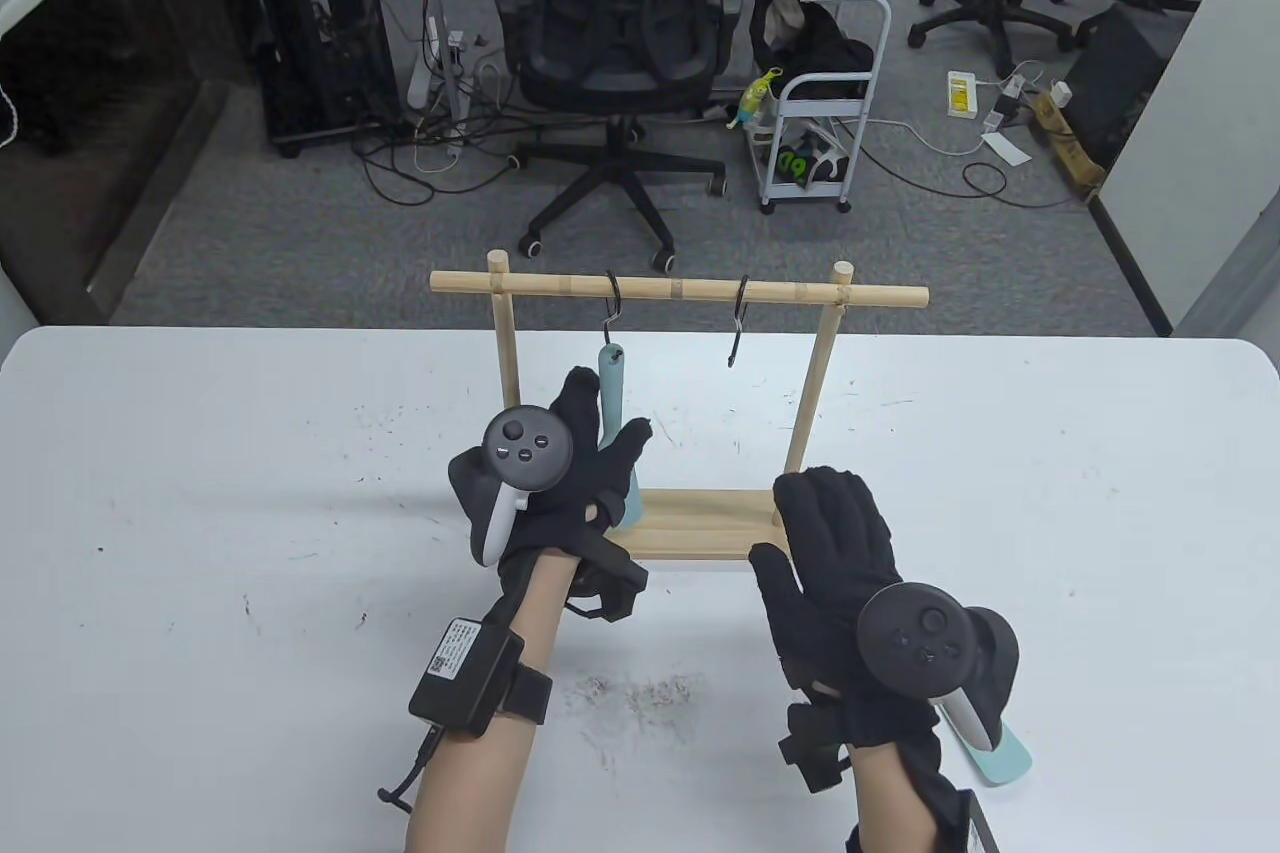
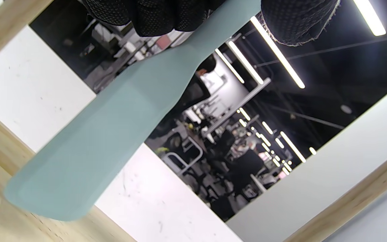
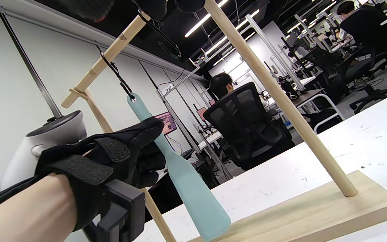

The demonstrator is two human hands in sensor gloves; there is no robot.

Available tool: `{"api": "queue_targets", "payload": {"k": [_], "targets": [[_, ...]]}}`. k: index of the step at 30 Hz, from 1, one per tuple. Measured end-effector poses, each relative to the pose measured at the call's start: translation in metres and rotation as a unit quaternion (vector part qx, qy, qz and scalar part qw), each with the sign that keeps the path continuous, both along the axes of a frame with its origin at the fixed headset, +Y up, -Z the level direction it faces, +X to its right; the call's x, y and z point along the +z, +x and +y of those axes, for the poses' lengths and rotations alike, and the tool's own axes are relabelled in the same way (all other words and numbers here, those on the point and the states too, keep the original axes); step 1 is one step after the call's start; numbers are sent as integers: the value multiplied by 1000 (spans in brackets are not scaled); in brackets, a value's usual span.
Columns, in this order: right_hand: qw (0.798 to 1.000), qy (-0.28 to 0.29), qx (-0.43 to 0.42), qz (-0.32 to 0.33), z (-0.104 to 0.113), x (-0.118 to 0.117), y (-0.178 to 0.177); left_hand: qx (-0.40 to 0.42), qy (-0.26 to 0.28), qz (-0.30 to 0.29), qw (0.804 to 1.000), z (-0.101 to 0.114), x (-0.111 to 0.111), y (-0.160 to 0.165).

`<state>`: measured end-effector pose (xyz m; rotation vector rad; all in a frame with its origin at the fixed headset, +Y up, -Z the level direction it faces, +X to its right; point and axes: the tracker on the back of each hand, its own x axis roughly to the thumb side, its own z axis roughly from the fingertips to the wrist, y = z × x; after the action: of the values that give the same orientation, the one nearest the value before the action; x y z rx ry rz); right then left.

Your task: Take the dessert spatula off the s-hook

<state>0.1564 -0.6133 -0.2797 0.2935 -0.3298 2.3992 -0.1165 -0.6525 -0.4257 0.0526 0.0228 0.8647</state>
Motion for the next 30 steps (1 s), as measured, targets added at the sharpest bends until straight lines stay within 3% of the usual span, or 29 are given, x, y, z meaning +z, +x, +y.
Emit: {"api": "queue_targets", "payload": {"k": [12, 30], "targets": [[1000, -1, 1, -1, 2, 0, 0, 65, -15, -10, 998, -11, -12, 2], [1000, -5, 0, 4, 2, -1, -1, 115, -48, -47, 991, -8, -3, 2]]}}
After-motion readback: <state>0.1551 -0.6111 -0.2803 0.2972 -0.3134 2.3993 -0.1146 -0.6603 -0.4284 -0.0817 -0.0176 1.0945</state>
